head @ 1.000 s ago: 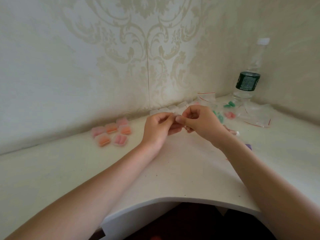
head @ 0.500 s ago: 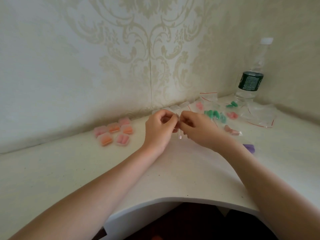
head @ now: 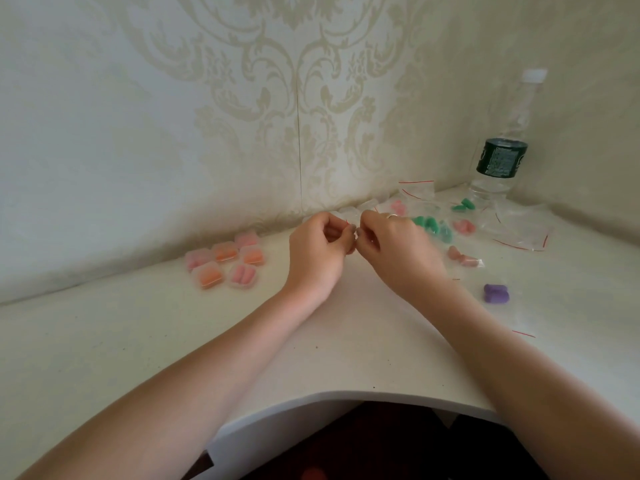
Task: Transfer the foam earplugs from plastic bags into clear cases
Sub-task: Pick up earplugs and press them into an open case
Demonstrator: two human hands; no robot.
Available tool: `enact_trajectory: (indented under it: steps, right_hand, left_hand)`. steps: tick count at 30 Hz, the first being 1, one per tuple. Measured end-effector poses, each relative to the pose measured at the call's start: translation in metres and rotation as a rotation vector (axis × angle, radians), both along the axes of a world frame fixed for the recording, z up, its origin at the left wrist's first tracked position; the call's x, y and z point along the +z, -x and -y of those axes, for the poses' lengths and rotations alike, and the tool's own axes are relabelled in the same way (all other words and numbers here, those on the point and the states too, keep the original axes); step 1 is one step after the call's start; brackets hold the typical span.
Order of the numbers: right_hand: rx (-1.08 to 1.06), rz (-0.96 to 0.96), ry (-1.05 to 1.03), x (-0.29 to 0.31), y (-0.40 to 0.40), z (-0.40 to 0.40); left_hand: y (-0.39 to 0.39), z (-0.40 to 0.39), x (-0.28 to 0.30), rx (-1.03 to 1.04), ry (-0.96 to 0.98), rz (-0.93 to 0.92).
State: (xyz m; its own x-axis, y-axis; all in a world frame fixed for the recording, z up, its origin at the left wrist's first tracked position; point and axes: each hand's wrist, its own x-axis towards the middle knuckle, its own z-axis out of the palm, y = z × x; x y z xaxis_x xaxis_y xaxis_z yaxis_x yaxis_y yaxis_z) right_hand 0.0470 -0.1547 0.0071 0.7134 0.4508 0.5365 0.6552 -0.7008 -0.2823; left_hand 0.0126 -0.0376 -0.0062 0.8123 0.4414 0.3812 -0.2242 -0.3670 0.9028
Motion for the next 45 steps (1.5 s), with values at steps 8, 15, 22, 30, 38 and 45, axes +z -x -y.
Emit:
enact_trajectory:
  steps: [8, 15, 22, 30, 38, 45]
  right_hand:
    - [-0.132, 0.06, 0.049, -0.001, 0.003, -0.007]
    - [-0.045, -0.098, -0.139, -0.005, -0.014, 0.005]
    - [0.086, -0.016, 0.035, -0.005, -0.017, 0.007]
    - [0.047, -0.253, -0.183, -0.005, -0.015, 0.002]
    - [0.184, -0.677, -0.747, 0.004, -0.016, 0.007]
    - [0.225, -0.899, -0.843, 0.007, -0.015, 0.008]
  left_hand:
    - [-0.001, -0.001, 0.005, 0.065, -0.073, -0.027]
    - [0.001, -0.004, 0.001, 0.043, 0.06, -0.082]
    - [0.002, -0.006, 0.001, 0.049, 0.064, -0.051]
    - [0.004, 0.002, 0.0, -0.136, -0.083, 0.032]
    - [-0.008, -0.021, 0.003, 0.115, 0.071, 0.119]
    - [-0.01, -0.016, 0.003, -0.213, 0.494, -0.13]
